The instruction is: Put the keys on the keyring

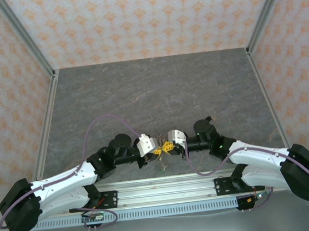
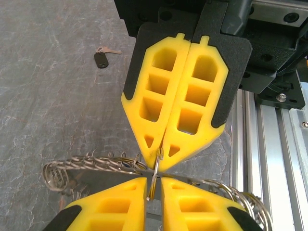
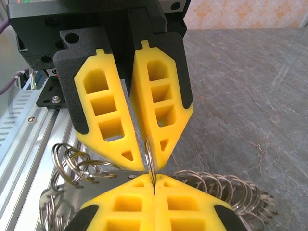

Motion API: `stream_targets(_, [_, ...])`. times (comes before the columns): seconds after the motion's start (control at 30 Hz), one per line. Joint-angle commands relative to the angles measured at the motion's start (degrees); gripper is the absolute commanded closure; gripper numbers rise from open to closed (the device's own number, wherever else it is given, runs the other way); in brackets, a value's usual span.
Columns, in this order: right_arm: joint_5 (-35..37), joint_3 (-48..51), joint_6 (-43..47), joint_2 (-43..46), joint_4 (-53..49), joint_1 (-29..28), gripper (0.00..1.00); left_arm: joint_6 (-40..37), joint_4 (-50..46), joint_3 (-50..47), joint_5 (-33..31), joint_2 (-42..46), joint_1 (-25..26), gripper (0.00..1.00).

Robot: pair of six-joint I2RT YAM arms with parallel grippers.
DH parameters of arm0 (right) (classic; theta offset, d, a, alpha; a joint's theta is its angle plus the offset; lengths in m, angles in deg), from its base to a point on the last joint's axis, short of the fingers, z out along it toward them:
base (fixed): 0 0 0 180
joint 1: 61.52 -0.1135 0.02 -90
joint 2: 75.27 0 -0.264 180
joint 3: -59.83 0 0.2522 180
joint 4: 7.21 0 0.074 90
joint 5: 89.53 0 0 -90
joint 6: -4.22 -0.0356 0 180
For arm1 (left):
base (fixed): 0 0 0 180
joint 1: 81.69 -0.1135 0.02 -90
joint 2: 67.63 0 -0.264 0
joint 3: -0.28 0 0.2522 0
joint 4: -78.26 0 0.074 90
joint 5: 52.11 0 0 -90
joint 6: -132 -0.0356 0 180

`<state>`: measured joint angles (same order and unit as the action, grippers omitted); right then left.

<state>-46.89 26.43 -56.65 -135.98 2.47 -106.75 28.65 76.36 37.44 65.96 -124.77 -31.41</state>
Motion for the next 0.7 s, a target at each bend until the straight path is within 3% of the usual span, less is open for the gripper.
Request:
stream_targets(0.0, [-1.1, -1.5, 0.1, -0.6, 0.2, -0.3, 1.00, 0.4, 2.4, 0.9, 1.2, 0.5, 0.3, 0.86])
stream_targets(0.13, [-0.3, -1.6, 0.0, -0.9, 0.2, -0.3, 1.00, 0.4, 2.5, 1.1, 1.2, 0.4, 0.4, 0.87])
stream_targets(0.33, [0.9, -1.9, -0.9, -0.6, -0.3, -0.3, 0.99, 0.4, 2.4, 1.1, 0.5, 0.7, 0.3, 1.00])
stream_targets(0.43, [3.6, -1.6, -3.3, 0.6, -0.7, -0.3, 0.82, 0.6, 2.0, 0.9, -1.8, 1.5, 0.3, 1.00])
stream_targets(0.57, [13.2, 0.4, -9.7, 6.6, 0.3, -0.3, 0.67, 1.3, 1.9, 0.1, -4.5, 3.3, 0.3, 1.00])
stream_targets(0.67, [27.7, 1.3, -17.0, 13.6, -1.3, -0.3, 0.62, 2.7, 1.6, 0.0, -6.1, 5.1, 0.3, 1.00])
